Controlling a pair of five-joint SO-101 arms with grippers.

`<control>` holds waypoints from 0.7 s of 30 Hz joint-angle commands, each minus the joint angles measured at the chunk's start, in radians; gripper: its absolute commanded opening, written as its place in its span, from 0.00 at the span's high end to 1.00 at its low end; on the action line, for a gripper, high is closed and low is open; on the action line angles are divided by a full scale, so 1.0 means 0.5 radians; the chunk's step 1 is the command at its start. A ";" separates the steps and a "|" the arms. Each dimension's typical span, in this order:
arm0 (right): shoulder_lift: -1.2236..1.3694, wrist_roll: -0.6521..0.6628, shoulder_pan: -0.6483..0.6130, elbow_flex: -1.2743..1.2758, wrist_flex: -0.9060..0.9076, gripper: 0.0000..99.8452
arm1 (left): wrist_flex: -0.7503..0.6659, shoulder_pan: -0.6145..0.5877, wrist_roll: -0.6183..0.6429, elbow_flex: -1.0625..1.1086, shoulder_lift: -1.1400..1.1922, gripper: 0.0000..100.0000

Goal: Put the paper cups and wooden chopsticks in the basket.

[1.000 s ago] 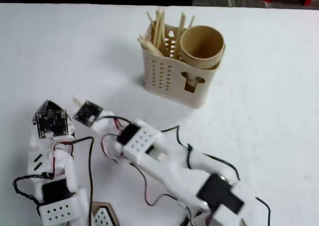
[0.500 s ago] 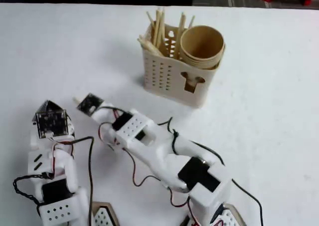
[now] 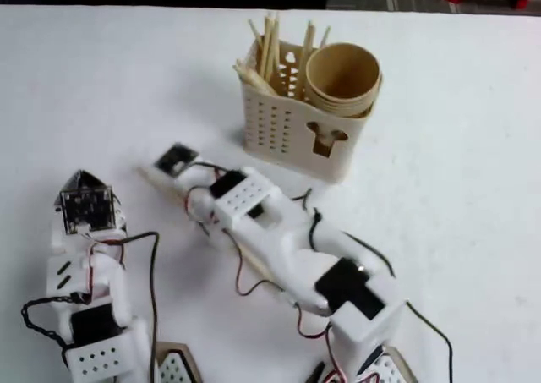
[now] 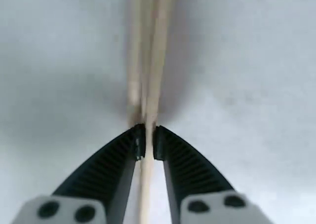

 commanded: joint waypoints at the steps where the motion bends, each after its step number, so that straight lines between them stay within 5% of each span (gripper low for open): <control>1: -0.290 0.037 0.087 -0.021 0.115 0.98 | -0.040 -0.002 0.000 -0.006 -0.029 0.97; 21: -1.567 0.028 0.152 -0.012 0.118 0.98 | -0.040 -0.002 0.000 -0.006 -0.029 0.97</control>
